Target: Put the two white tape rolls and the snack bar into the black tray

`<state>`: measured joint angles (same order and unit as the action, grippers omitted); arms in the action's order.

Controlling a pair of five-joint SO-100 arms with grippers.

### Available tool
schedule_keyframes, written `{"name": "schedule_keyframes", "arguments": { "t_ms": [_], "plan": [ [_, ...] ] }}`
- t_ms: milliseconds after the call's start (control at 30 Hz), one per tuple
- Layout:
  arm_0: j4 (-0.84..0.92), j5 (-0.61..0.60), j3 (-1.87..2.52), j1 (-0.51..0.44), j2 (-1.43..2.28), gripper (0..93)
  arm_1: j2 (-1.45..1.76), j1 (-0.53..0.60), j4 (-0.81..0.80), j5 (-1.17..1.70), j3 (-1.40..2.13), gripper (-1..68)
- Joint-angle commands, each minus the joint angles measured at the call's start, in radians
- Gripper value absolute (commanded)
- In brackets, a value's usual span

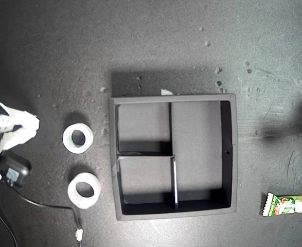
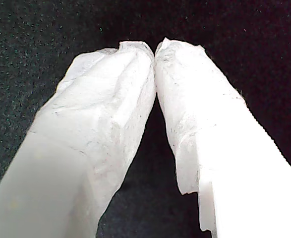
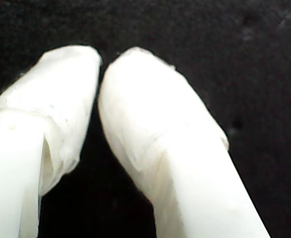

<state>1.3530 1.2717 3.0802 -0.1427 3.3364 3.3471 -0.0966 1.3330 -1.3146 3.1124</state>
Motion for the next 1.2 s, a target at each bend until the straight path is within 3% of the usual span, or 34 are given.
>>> {"name": "schedule_keyframes", "arguments": {
  "t_ms": [0, 700, 767, 1000, 1167],
  "plan": [
    [0.035, 0.002, 0.058, 0.012, 0.049, 0.2, 0.003, 0.009, 0.008, 0.256, 0.012, -0.1],
    [0.035, 0.002, 0.058, 0.012, 0.049, 0.2, 0.003, 0.011, 0.008, 0.252, 0.012, -0.1],
    [0.040, 0.054, 0.058, 0.012, 0.049, 0.2, 0.003, -0.012, 0.008, 0.250, 0.012, -0.1],
    [0.040, 0.025, 0.058, 0.048, 0.051, 0.2, 0.003, -0.117, 0.008, 0.199, 0.012, -0.1],
    [0.034, 0.014, 0.058, 0.049, 0.051, 0.7, 0.003, -0.117, -0.060, 0.235, 0.012, -0.1]
  ]
}}
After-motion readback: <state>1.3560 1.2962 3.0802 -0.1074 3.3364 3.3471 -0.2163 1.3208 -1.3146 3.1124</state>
